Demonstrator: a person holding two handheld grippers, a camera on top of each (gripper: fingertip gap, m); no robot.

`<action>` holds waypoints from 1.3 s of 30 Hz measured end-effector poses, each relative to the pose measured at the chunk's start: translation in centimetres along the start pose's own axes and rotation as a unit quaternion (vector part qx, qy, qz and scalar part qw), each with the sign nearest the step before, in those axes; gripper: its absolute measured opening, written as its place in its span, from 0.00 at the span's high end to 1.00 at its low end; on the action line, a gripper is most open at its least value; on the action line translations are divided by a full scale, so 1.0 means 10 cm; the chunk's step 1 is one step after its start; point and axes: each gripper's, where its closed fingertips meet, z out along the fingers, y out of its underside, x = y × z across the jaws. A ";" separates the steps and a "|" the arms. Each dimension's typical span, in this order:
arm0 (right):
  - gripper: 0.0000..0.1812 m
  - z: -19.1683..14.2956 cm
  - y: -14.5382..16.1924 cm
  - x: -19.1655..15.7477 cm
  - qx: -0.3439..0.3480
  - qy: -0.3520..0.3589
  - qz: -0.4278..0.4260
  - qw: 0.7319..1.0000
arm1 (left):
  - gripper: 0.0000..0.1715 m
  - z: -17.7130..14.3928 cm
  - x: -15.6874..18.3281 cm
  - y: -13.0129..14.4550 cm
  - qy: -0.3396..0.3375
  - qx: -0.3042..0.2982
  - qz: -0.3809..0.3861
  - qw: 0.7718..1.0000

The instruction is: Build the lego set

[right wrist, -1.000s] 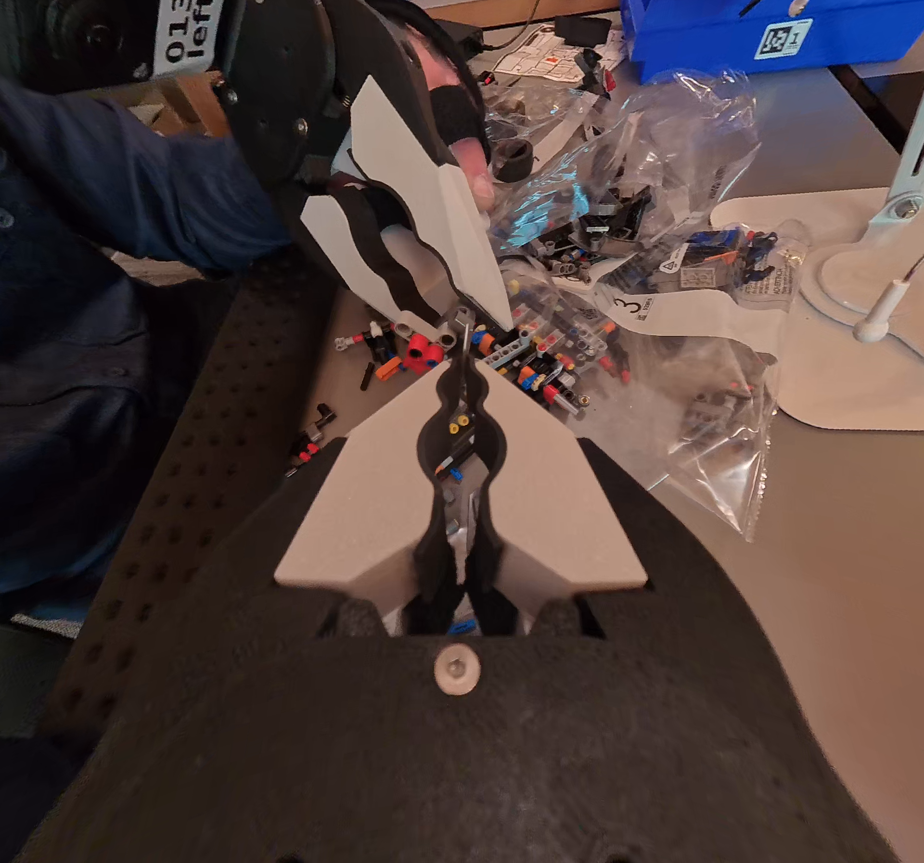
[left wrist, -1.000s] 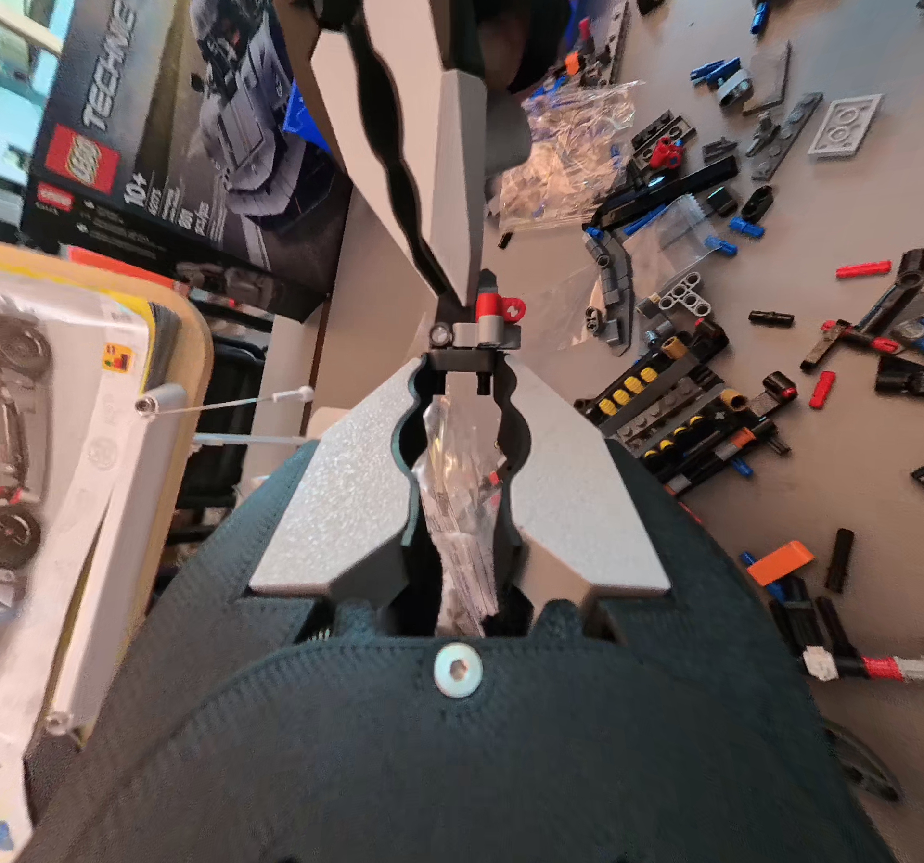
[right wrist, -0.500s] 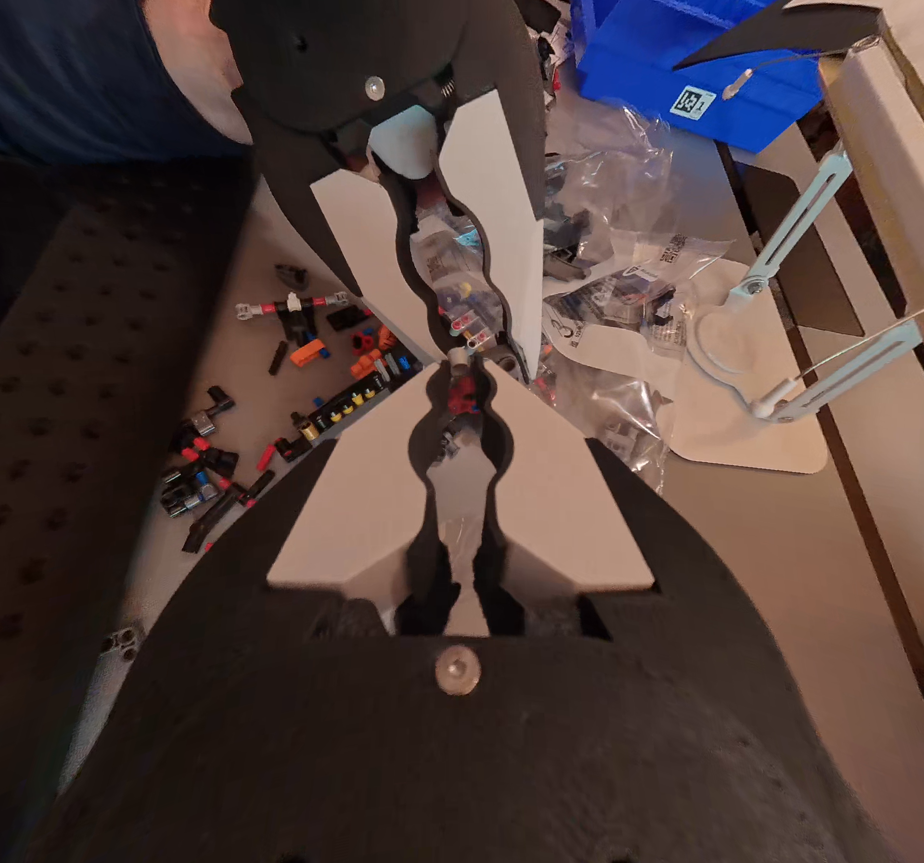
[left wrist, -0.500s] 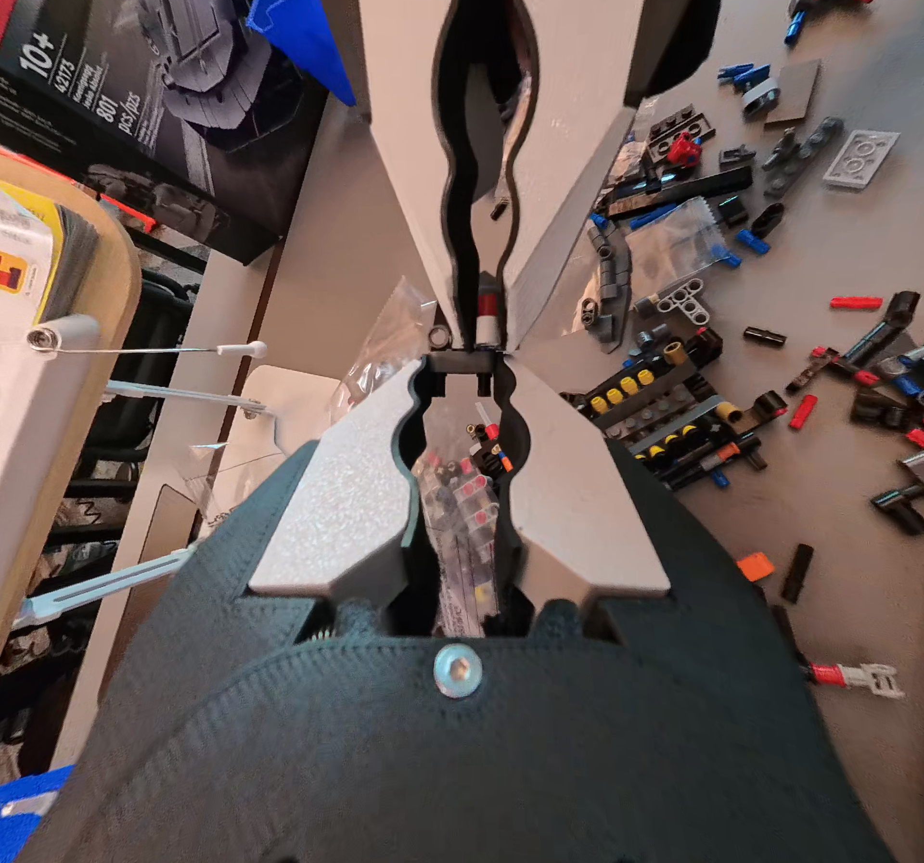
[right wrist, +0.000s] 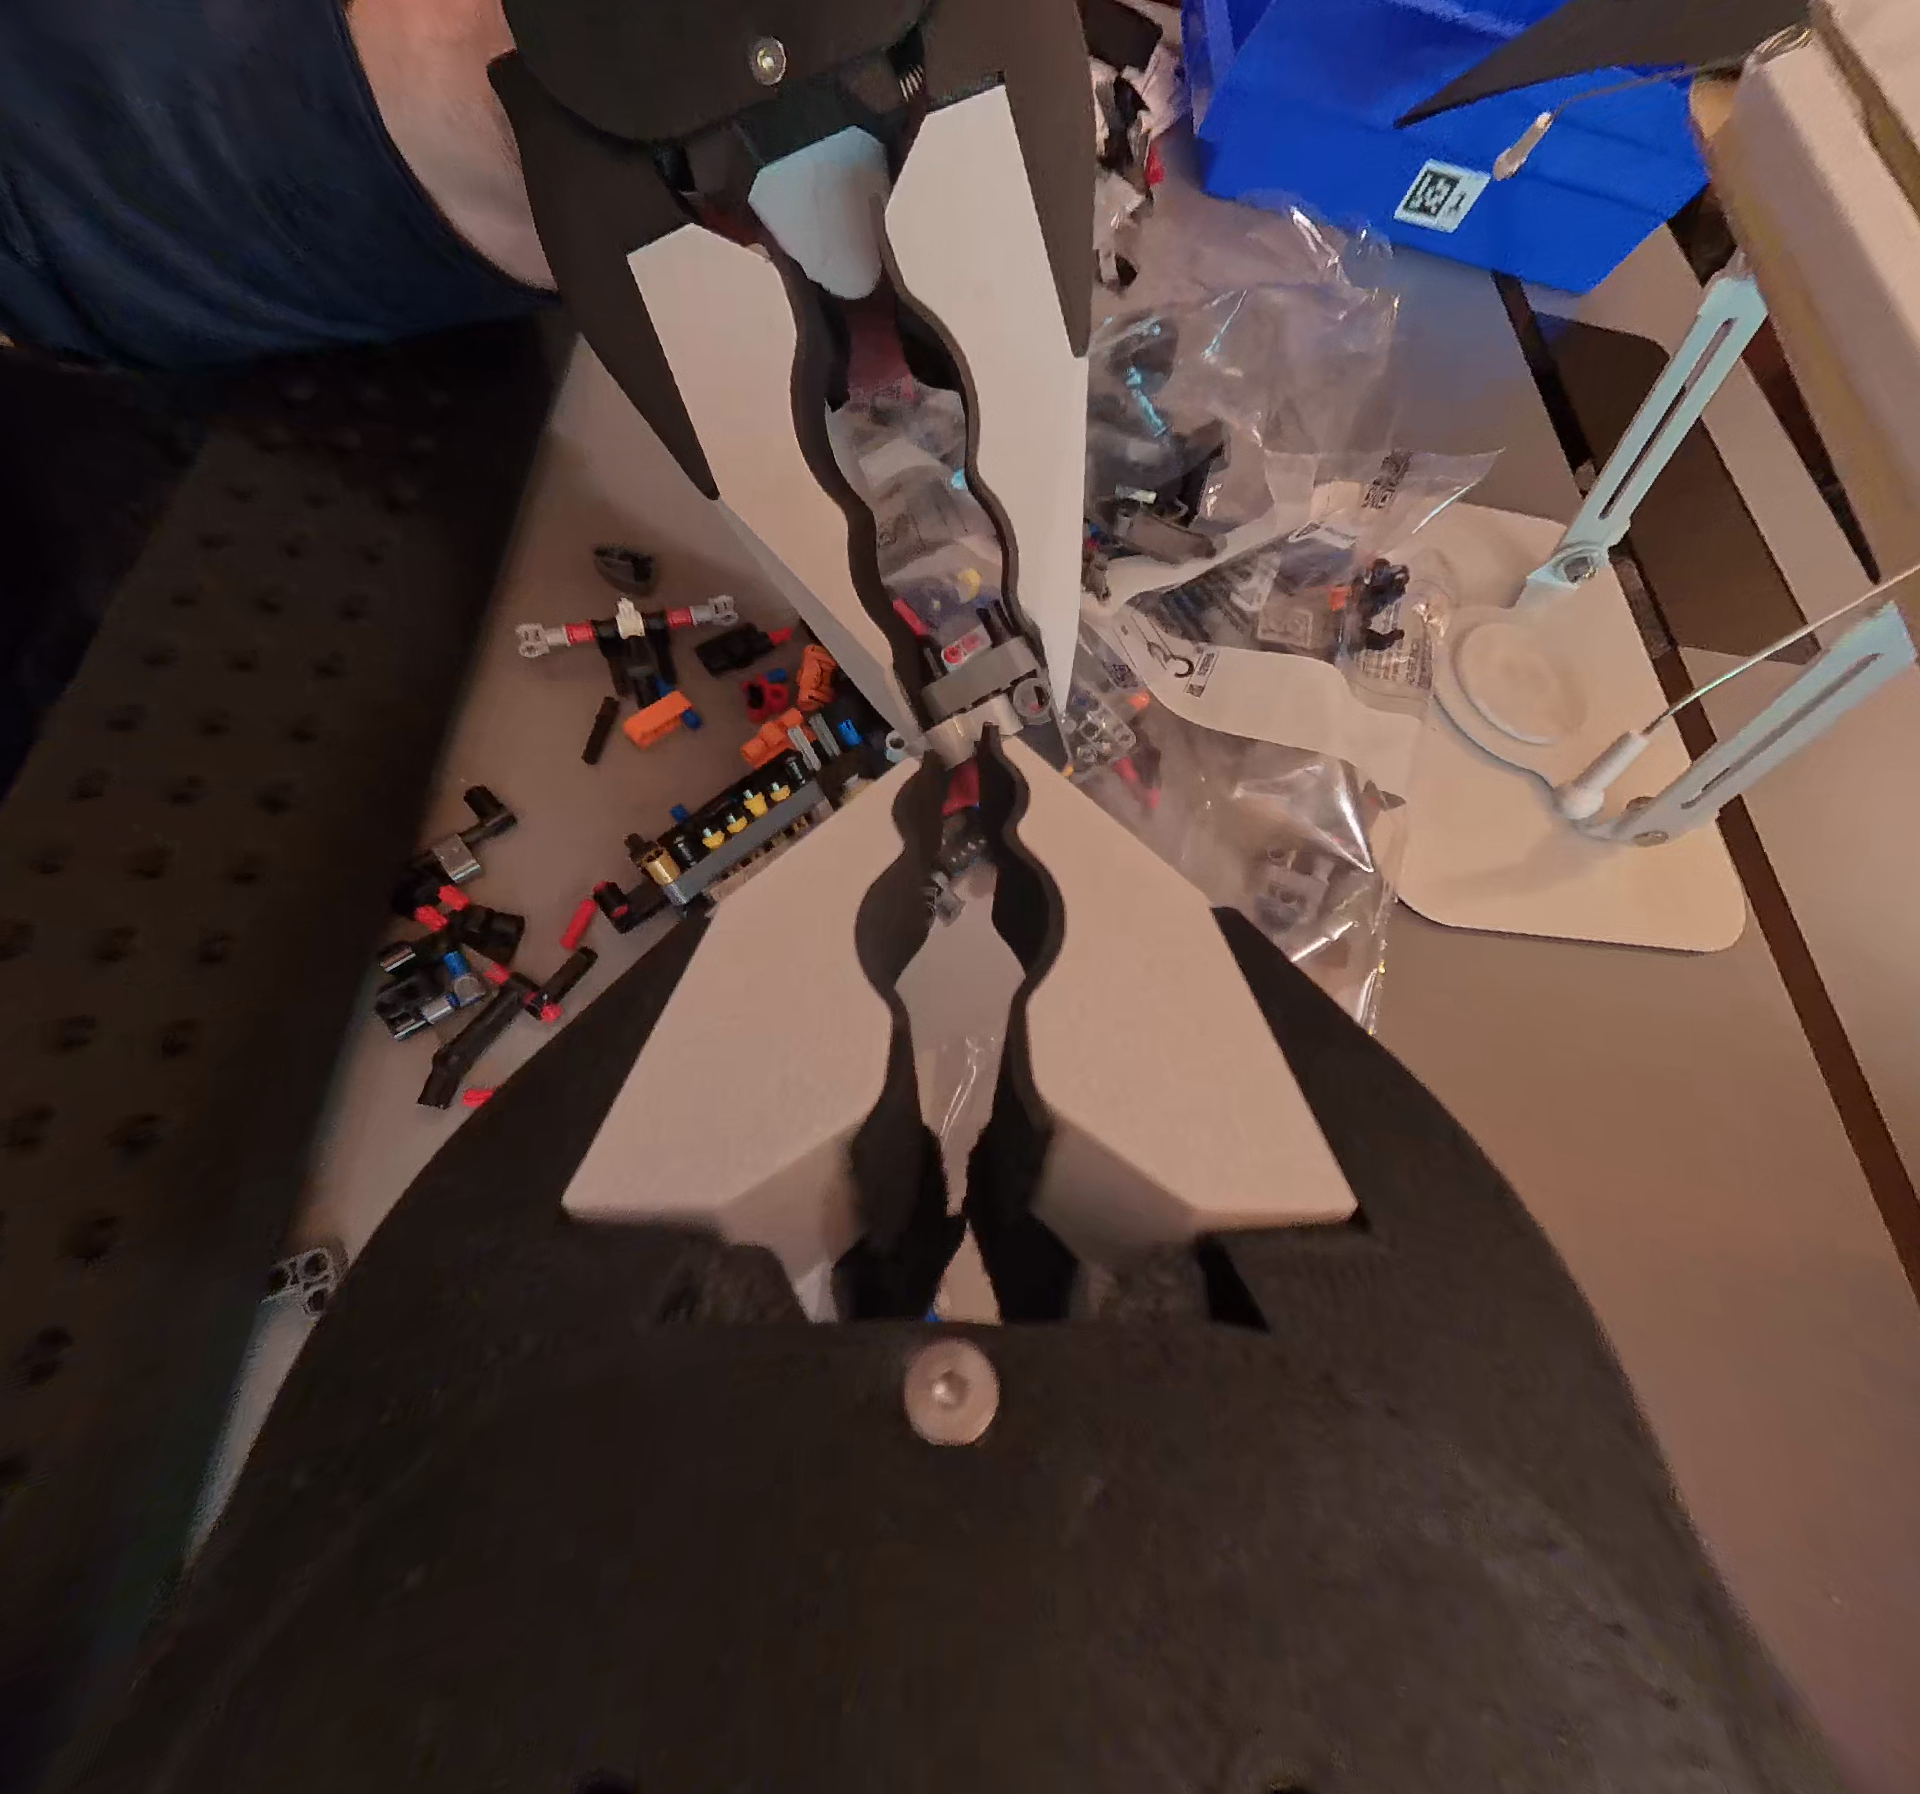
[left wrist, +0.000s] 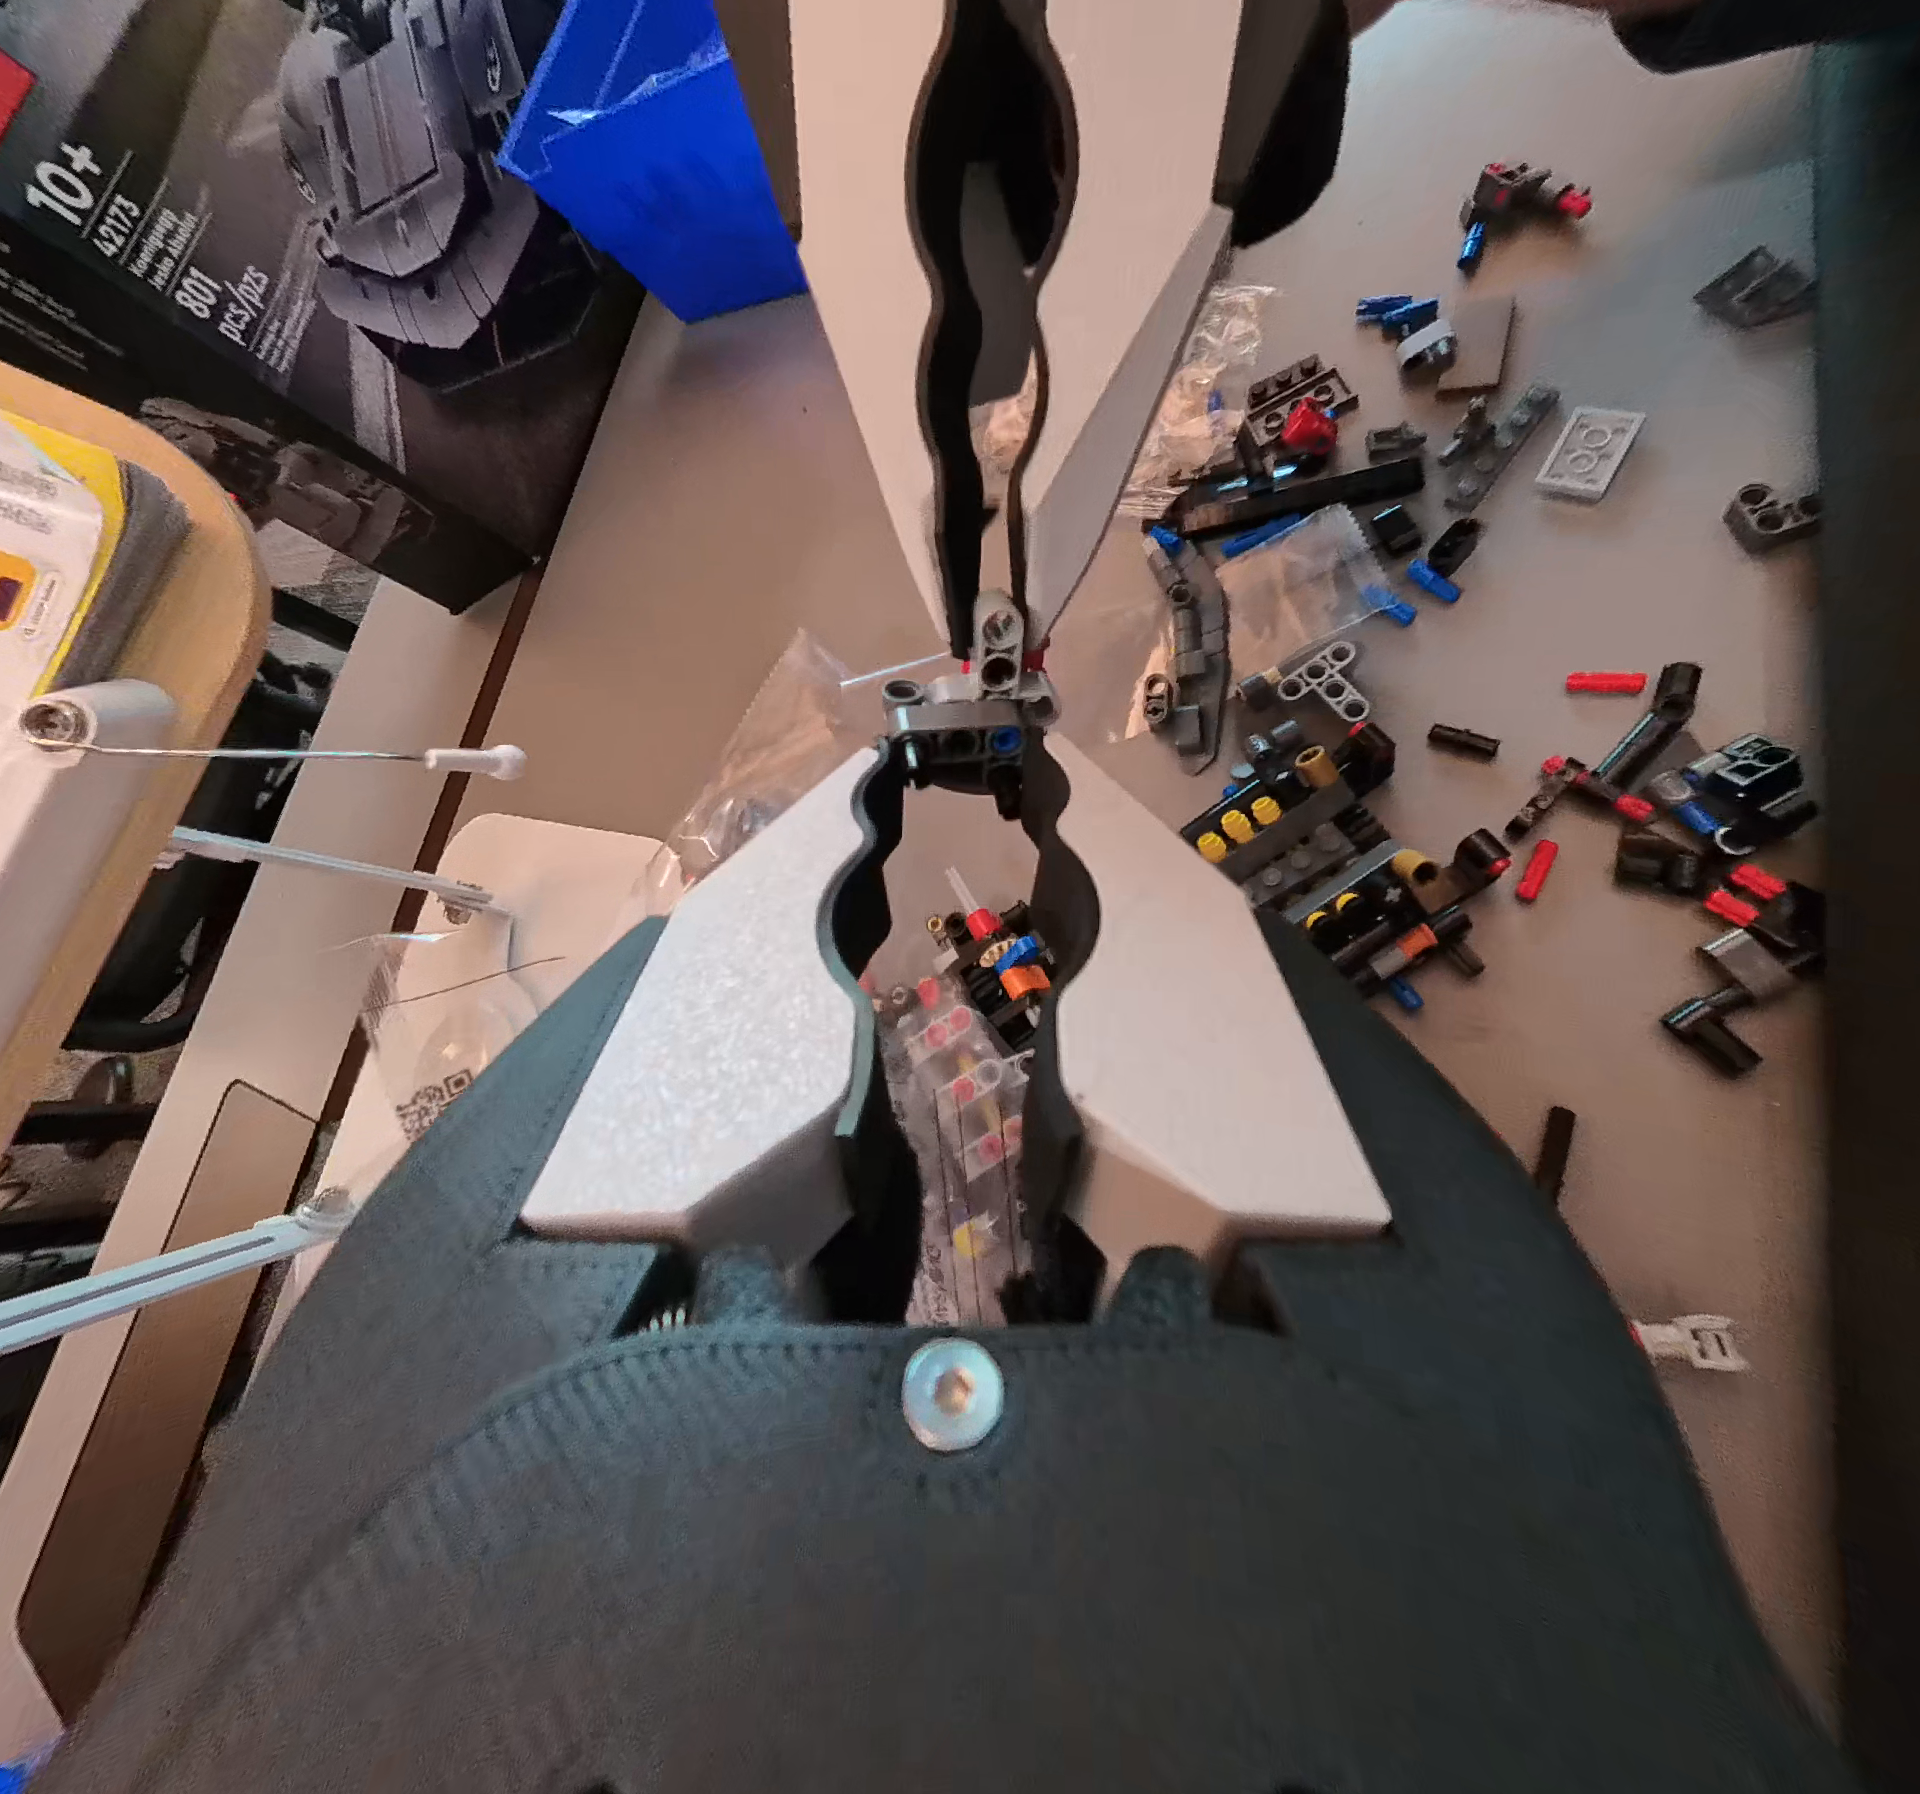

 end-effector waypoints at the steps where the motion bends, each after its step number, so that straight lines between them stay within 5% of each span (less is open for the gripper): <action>1: 0.98 -0.01 -0.01 0.00 0.004 -0.001 0.004 1.000 | 0.88 0.01 0.00 0.01 0.000 -0.004 -0.001 1.000; 8: 0.94 0.07 0.02 0.08 0.005 0.005 0.039 0.999 | 0.88 0.08 -0.09 0.07 -0.049 -0.024 0.040 0.998; 16: 0.77 0.09 0.08 0.27 0.009 0.029 0.115 0.993 | 0.88 0.10 -0.18 0.03 -0.104 -0.038 0.073 0.991; 23: 0.82 0.15 0.09 0.30 0.035 0.003 0.192 0.981 | 0.88 0.10 -0.25 0.08 -0.125 -0.052 0.077 0.988; 27: 0.92 0.14 0.10 0.33 0.027 0.020 0.181 0.983 | 0.88 0.09 -0.29 0.07 -0.142 -0.062 0.083 0.984; 39: 0.92 0.19 0.15 0.39 -0.022 0.081 0.134 0.988 | 0.90 0.09 -0.32 0.10 -0.150 -0.069 0.069 0.984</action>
